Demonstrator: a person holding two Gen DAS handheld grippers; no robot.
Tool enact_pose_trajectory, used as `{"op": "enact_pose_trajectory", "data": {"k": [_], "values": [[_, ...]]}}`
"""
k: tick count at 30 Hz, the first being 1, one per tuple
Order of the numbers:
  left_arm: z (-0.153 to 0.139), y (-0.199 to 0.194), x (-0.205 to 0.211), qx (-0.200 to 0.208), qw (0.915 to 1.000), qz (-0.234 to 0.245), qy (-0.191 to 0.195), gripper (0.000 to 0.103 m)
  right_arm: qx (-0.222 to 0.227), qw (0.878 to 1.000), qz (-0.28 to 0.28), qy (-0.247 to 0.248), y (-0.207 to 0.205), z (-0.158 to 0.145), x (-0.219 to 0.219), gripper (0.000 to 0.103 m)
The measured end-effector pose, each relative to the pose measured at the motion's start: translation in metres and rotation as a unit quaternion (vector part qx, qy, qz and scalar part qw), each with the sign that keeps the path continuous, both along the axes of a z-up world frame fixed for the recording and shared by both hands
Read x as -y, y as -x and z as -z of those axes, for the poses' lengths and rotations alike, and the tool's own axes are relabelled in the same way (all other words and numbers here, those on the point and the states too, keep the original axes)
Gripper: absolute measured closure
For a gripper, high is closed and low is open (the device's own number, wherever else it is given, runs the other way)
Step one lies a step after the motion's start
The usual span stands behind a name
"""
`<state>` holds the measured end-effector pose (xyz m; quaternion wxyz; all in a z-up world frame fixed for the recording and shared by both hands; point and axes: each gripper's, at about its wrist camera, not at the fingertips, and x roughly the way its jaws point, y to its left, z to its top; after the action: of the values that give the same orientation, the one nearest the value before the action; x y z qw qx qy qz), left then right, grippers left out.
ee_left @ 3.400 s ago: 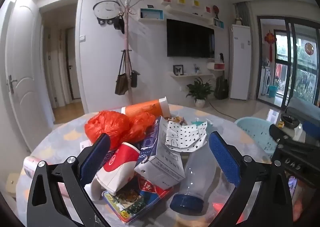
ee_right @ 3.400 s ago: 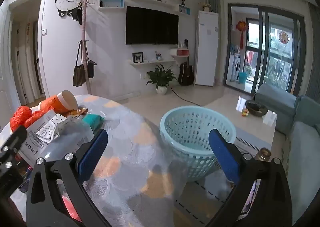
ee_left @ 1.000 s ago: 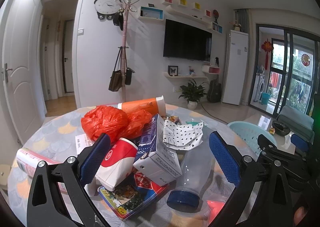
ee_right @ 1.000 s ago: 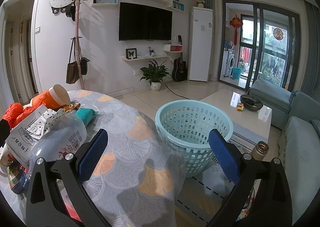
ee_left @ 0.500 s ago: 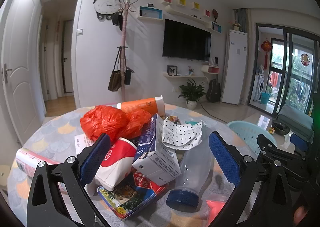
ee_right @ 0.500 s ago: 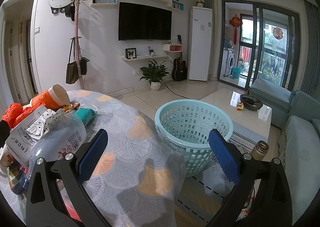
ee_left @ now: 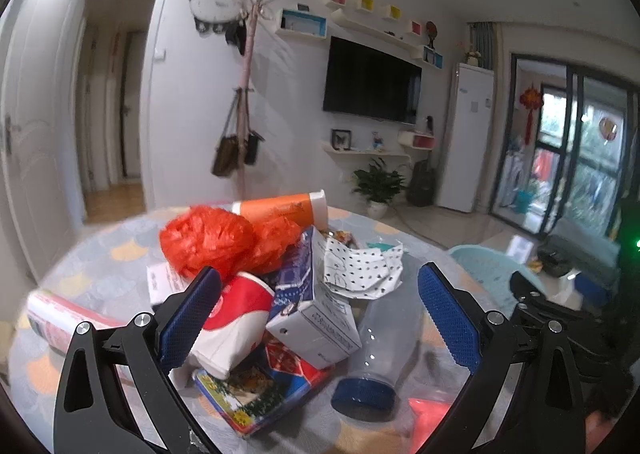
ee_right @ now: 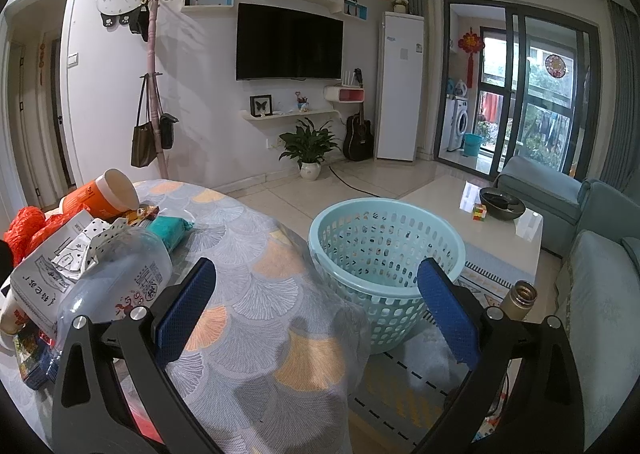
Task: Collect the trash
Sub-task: 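Grasp the white can with the left tool while the right tool grasps the pink packet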
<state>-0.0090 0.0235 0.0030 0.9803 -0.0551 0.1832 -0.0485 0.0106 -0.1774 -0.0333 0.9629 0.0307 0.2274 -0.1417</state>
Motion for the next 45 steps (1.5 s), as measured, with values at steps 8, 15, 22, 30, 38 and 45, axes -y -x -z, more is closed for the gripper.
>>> {"op": "enact_pose_trajectory", "data": {"k": [8, 15, 22, 30, 38, 45], "values": [[-0.027, -0.010, -0.059, -0.067, 0.9970, 0.004, 0.037, 0.008, -0.020, 0.994, -0.106, -0.014, 0.014, -0.014, -0.003, 0.020], [-0.016, -0.023, -0.105, -0.144, 0.9885, -0.034, 0.029, 0.017, -0.057, 0.978, -0.194, -0.052, 0.036, -0.016, -0.021, 0.041], [0.007, 0.002, -0.175, -0.193, 0.9693, -0.122, 0.091, 0.017, -0.103, 0.964, -0.235, -0.072, 0.047, -0.002, -0.056, 0.039], [0.039, -0.013, -0.197, -0.246, 0.9413, -0.138, 0.186, 0.017, -0.145, 0.955, -0.244, -0.091, 0.047, 0.016, -0.073, 0.028], [0.052, -0.055, -0.201, -0.256, 0.9234, -0.187, 0.217, 0.017, -0.159, 0.952, -0.241, -0.105, 0.046, 0.022, -0.065, 0.027], [0.049, -0.081, -0.179, -0.274, 0.9324, -0.205, 0.115, 0.033, -0.187, 0.942, -0.246, -0.129, 0.041, 0.031, -0.067, 0.027]]}}
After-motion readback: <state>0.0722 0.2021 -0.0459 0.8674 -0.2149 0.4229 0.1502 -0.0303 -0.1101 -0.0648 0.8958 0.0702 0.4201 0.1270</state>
